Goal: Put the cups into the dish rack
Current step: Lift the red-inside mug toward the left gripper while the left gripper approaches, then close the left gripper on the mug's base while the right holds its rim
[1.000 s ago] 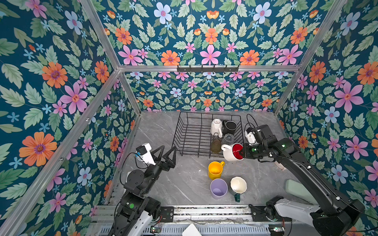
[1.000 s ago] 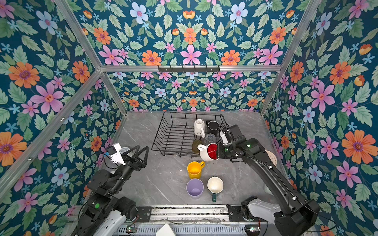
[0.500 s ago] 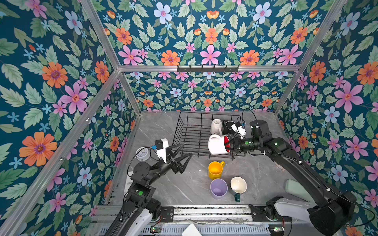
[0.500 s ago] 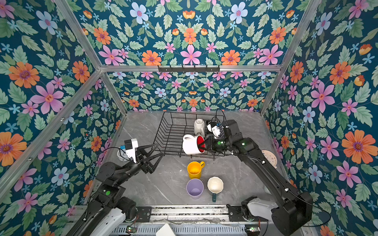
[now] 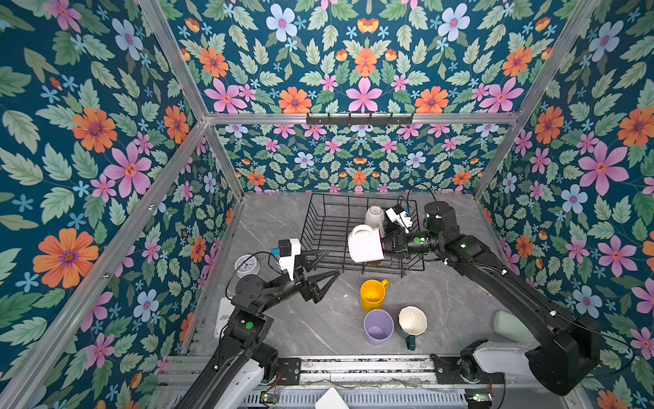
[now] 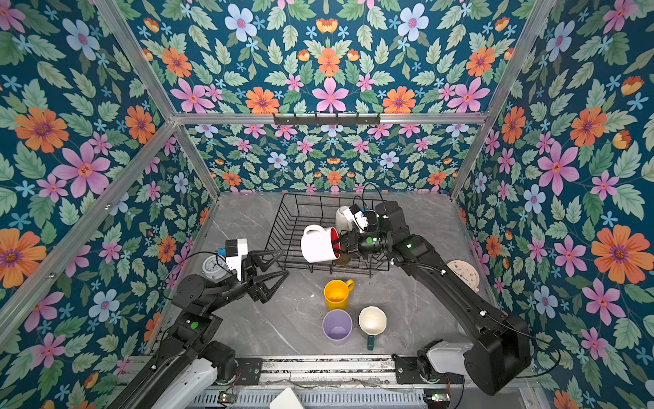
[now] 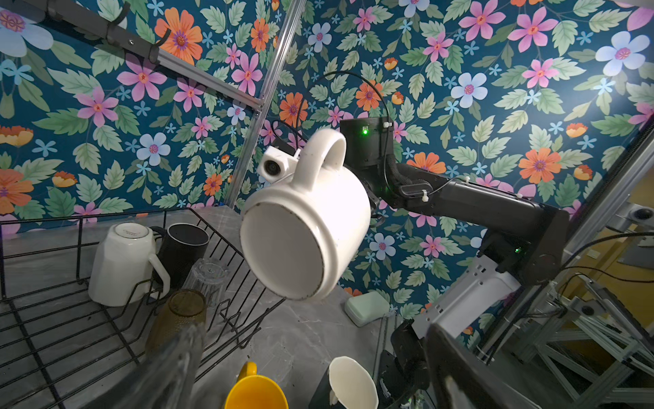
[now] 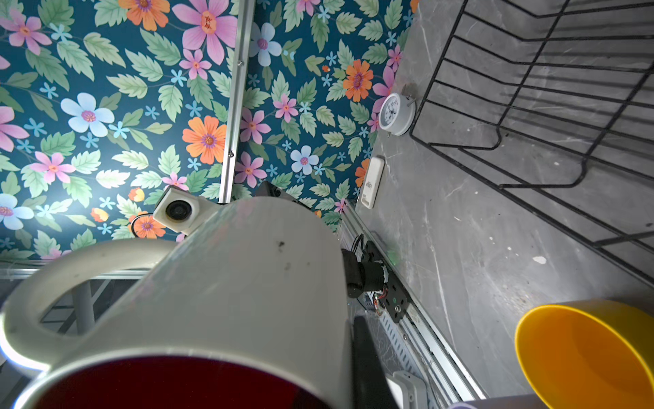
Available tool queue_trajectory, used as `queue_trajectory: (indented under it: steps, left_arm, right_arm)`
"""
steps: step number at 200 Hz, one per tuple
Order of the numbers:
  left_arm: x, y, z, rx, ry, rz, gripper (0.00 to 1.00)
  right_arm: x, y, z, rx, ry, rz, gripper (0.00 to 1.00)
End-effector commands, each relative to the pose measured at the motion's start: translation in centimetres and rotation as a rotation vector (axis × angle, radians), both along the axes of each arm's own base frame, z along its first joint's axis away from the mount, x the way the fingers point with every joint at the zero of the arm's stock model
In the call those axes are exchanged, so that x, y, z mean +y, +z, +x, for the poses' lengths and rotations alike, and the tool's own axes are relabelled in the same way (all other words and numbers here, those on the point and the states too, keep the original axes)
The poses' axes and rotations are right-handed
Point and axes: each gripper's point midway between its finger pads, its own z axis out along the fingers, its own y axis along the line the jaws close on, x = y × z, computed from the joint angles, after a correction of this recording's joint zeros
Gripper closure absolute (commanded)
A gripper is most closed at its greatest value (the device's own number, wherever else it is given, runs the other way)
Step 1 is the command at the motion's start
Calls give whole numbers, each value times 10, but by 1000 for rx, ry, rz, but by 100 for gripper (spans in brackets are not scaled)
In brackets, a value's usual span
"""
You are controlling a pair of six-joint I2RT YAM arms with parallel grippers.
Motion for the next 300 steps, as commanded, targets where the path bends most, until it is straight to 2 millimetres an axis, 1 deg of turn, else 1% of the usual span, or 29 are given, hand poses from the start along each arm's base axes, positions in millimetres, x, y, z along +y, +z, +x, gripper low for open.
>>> queue_trajectory:
  steps: [1,16,46,93,167,198,256,300]
  left_arm:
    - [-2,13,-9,-62,-45,-15,1]
    - [-3,13,-10,-63,-49,-13,1]
    - [-3,13,-10,-68,-52,-11,0]
    - [-4,12,-13,-67,-71,-6,0]
    - [-6,9,-11,-59,-75,0,0]
    - [-6,9,-11,-60,-77,-1,0]
    - [-6,12,-15,-65,-95,-6,0]
    - [-6,14,-17,-74,-100,-12,0]
  right_arm:
    - [11,21,-5,-69,57,66,100]
    - [17,23,-6,-72,74,72,100]
    - [27,19,-10,-66,105,72,100]
    - [35,16,-14,-56,126,79,100]
    - [51,22,-36,-78,219,98,100]
    - [58,20,-43,-71,249,98,100]
    - [79,19,-56,-61,314,115,100]
    - [94,18,-62,-39,351,139,100]
